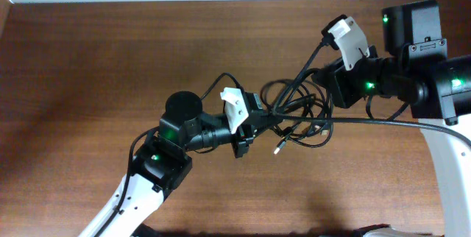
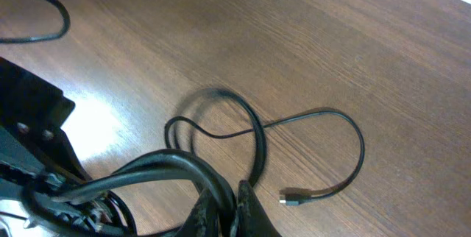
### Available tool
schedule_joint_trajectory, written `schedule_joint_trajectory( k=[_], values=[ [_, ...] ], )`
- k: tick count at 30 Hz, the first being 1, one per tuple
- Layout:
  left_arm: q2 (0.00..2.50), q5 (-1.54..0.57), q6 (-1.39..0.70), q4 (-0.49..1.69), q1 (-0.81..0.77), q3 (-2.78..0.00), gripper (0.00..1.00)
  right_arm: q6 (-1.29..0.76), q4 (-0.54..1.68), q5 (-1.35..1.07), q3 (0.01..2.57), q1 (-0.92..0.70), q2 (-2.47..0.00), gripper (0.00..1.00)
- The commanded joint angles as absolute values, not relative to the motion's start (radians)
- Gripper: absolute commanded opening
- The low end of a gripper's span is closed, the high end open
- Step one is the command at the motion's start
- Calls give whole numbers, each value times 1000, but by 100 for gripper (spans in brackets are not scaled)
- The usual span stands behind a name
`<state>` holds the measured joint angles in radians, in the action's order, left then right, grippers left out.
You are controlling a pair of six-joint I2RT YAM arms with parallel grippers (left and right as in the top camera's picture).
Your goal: Untangle cables
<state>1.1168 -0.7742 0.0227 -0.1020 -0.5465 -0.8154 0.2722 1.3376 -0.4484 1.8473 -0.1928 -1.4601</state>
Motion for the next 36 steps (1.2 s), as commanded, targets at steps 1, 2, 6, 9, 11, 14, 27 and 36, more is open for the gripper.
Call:
schedule_joint_trajectory(
  k=[1,2,6,9,11,14,27,36],
  values=[
    [1107,-784,46,-28,-558,-801,0,116,1286,-227,1862,-163,-1464,4],
    [1107,-744,45,-15,-558,-801,0,113,1301,-174,1862,-163,-1464,4],
    [1107,-600,-72,30,-558,-801,0,-69,1329,17,1862,-163,-1464,48],
    [1107,-529,-302,-23,-558,-801,0,-133,1395,87,1862,-163,-1464,78],
    [1107,-484,-422,-114,-557,-801,0,-130,1458,88,1862,-163,-1464,80],
    [1105,-410,-434,-297,-557,-801,0,-112,1507,71,1862,-163,-1464,81],
    [1096,529,-433,79,-557,-801,46,-57,1513,-262,1862,-163,-1464,81],
    [1098,342,-433,597,-558,-801,99,-56,1477,-258,1694,-163,-1466,93]
  ],
)
